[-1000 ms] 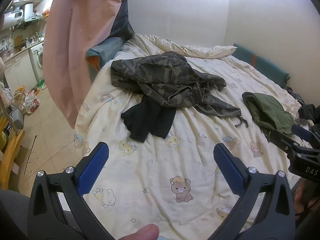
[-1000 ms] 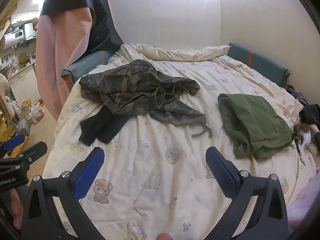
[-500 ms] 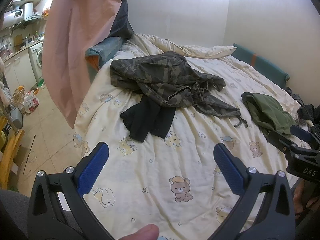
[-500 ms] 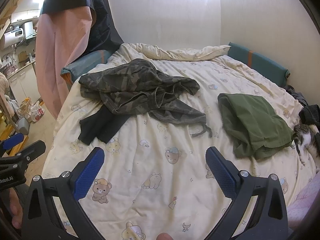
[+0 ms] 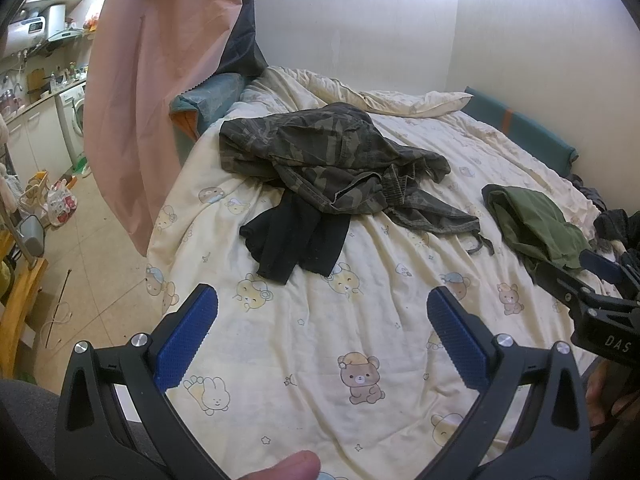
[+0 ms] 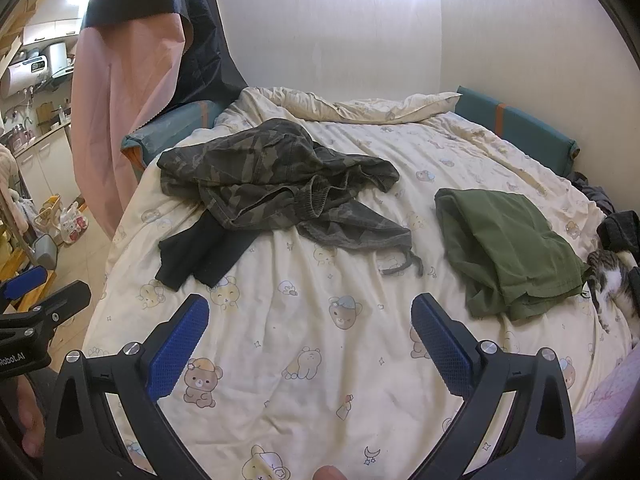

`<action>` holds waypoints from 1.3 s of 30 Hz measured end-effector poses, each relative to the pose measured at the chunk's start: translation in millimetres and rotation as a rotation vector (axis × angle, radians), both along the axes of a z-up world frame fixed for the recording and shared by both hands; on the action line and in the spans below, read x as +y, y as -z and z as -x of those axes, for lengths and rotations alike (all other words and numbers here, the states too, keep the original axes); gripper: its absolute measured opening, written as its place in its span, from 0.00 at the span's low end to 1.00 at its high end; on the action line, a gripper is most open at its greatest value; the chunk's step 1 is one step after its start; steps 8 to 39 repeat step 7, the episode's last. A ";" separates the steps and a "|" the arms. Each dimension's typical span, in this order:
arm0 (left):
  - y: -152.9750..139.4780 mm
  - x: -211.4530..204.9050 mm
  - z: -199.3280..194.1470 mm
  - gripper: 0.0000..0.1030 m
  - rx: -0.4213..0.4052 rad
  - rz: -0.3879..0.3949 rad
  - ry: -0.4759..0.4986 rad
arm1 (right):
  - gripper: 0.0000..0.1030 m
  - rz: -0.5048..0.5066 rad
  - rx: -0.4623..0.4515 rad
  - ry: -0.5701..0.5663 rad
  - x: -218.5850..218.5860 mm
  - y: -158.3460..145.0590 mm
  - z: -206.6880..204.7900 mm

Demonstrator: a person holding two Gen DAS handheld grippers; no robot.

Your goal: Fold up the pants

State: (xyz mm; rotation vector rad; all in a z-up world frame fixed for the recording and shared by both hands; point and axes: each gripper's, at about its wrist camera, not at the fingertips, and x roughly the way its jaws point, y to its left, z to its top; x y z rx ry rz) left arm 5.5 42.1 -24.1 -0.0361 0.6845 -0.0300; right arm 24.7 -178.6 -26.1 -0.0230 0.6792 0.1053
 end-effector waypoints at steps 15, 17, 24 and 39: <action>1.1 -2.2 1.7 1.00 -0.004 0.017 0.011 | 1.00 -0.002 -0.003 -0.002 0.3 0.1 -0.1; 1.1 -2.2 1.7 1.00 -0.004 0.017 0.011 | 1.00 -0.002 -0.003 -0.002 0.3 0.1 -0.1; 1.1 -2.2 1.7 1.00 -0.004 0.017 0.011 | 1.00 -0.002 -0.003 -0.002 0.3 0.1 -0.1; 1.1 -2.2 1.7 1.00 -0.004 0.017 0.011 | 1.00 -0.002 -0.003 -0.002 0.3 0.1 -0.1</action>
